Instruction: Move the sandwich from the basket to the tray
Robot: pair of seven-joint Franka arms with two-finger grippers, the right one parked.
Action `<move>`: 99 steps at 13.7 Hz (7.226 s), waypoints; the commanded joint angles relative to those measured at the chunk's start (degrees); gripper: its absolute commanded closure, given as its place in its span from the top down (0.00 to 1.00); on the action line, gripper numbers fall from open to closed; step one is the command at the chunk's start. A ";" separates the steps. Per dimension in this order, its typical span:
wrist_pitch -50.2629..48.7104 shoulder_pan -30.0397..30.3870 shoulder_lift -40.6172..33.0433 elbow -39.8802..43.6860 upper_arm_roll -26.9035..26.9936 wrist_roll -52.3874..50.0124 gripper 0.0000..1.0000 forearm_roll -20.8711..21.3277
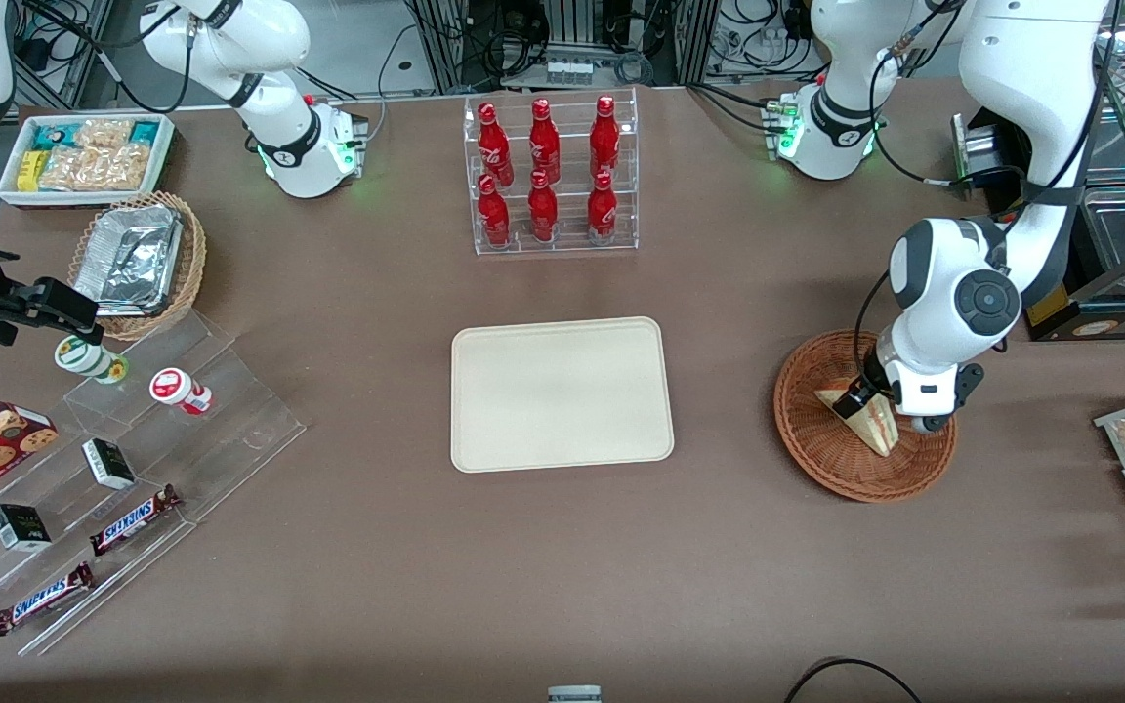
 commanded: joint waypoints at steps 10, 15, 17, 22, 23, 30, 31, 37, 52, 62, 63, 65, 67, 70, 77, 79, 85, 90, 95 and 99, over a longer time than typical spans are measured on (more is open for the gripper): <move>-13.24 -4.16 -0.43 8.38 -0.17 -0.31 0.00 6.63; -18.72 -10.74 0.54 14.81 -2.27 3.30 0.00 5.15; -18.72 -15.40 1.51 16.22 -2.45 3.65 0.00 4.97; -19.77 -26.22 10.36 27.17 -3.76 3.83 0.00 3.73; -21.08 -27.28 13.08 30.78 -4.55 3.39 0.00 2.86; -23.82 -35.01 26.71 48.36 -5.88 -2.31 0.00 0.13; -23.99 -36.07 28.82 50.91 -5.79 -3.54 0.00 0.30; -24.87 -39.50 33.59 56.13 -5.53 -10.58 0.00 4.96; -25.75 -39.42 34.47 56.48 -5.44 -15.95 0.00 6.11; -29.25 -38.63 29.30 56.65 -5.44 -14.98 1.00 6.02; -30.22 -38.71 27.89 56.57 -5.44 -15.07 1.00 6.02; -32.77 -38.10 25.95 56.65 -5.44 -13.94 1.00 6.02; -35.84 -36.17 23.84 56.57 -5.53 -9.20 1.00 5.41; -39.28 -33.63 20.77 56.48 -5.44 -1.65 1.00 5.50; -47.02 -18.70 10.23 48.32 -5.62 22.70 1.00 1.81; -46.76 -14.82 5.49 43.14 -5.53 29.53 1.00 1.54; -46.93 -2.60 -6.38 31.89 -5.53 50.74 1.00 0.49; -52.45 1.97 -13.07 29.67 -5.44 56.11 1.00 0.48; -57.38 5.23 -18.17 29.93 -5.00 58.14 1.00 0.57; -58.71 4.71 -20.29 30.02 -2.37 58.14 1.00 0.57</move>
